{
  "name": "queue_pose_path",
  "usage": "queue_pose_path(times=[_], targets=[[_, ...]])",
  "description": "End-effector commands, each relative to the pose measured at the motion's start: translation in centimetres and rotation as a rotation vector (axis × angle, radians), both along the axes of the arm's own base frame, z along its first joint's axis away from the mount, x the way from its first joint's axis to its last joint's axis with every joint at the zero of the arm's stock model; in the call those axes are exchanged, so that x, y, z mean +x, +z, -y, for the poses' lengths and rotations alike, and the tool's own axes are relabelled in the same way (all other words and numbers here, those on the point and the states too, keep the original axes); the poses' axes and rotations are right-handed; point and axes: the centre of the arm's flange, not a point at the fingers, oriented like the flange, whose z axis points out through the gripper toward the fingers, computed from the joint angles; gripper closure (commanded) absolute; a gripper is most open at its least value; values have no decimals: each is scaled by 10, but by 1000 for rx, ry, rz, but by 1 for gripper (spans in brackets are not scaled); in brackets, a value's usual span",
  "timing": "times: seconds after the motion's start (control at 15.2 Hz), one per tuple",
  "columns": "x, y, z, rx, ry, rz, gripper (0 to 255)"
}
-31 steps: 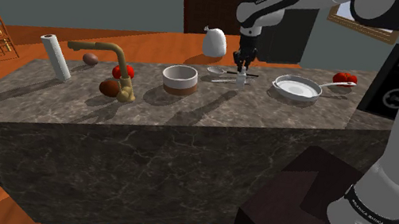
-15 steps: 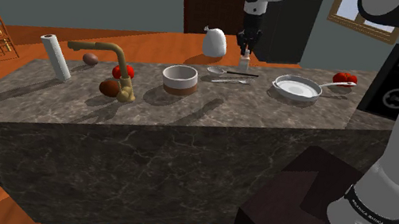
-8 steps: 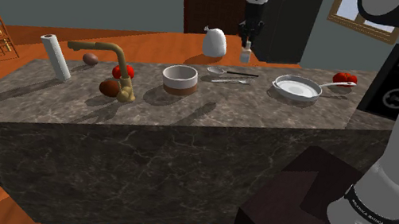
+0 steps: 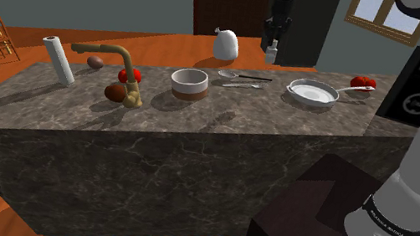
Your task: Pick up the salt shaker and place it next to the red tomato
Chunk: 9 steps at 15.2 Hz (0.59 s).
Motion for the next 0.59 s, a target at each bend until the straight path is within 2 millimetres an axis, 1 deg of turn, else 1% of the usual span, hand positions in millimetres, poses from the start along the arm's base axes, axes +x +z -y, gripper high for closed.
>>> queue_pose_path(times=[0.0, 0.53], targets=[[-21, -2, 20, 1, 1, 0, 255], [-94, -2, 96, 1, 1, 0, 255]])
